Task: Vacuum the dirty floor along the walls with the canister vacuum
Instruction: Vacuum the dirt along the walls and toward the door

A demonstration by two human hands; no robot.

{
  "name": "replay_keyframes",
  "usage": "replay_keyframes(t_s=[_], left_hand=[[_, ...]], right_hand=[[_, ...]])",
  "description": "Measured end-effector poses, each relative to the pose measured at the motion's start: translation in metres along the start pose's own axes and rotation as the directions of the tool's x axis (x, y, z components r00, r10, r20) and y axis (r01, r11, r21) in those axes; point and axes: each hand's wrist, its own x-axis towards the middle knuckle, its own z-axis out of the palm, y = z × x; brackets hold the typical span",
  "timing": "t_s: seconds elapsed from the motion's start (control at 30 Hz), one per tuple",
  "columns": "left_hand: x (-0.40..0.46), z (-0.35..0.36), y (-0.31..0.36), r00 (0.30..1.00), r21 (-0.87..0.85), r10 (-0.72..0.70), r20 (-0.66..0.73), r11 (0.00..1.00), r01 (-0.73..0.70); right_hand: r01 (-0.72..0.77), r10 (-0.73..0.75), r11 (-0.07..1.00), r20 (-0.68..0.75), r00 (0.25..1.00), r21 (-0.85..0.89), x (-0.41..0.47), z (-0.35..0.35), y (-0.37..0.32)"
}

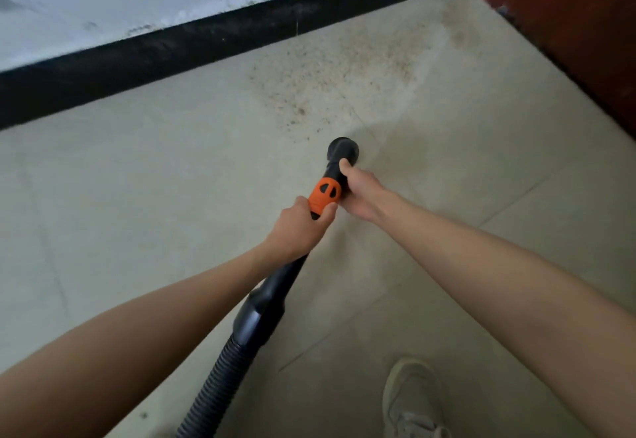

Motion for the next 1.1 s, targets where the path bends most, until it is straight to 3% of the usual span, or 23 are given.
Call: replay_keyframes(t_s=[0.1,0.27,0.47,0.7,0.9,1.0,1.1], left_hand=[[0.001,-0.014,-0.014,0.994,-0.048,-0.061,-0.095,0.997,0.057],[0.004,-0.034,-0.031,0.967,-0.137,-0.119,-0.226,0.986,0.089],[0.010,-0.053,-0.043,0.937,-0.149,-0.179,-0.301,0.979,0.139],[0.006,-0.071,-0.063,0.927,-0.149,-0.192,-0.323,0.977,0.151],[-0.005,-0.069,-0.066,0.934,-0.124,-0.193,-0.300,0.979,0.162],[0.000,-0.072,-0.062,0.937,-0.206,-0.206,-0.282,0.967,0.151],[0.012,-0.076,-0.057,0.934,-0.390,-0.251,-0.254,0.910,0.139]], right_hand=[[0.003,0.003,0.998,0.088,0.996,-0.060,0.003,0.024,0.005],[0.028,-0.004,0.975,0.106,0.994,-0.222,0.004,0.044,0.018],[-0.063,0.130,0.926,0.157,0.979,-0.371,-0.018,0.043,0.041],[-0.110,0.321,0.830,0.307,0.896,-0.547,-0.046,0.046,0.066],[-0.113,0.411,0.819,0.437,0.800,-0.563,-0.058,0.053,0.074],[-0.135,0.494,0.798,0.510,0.704,-0.587,-0.071,0.057,0.079],[-0.143,0.499,0.810,0.540,0.678,-0.569,-0.077,0.057,0.084]])
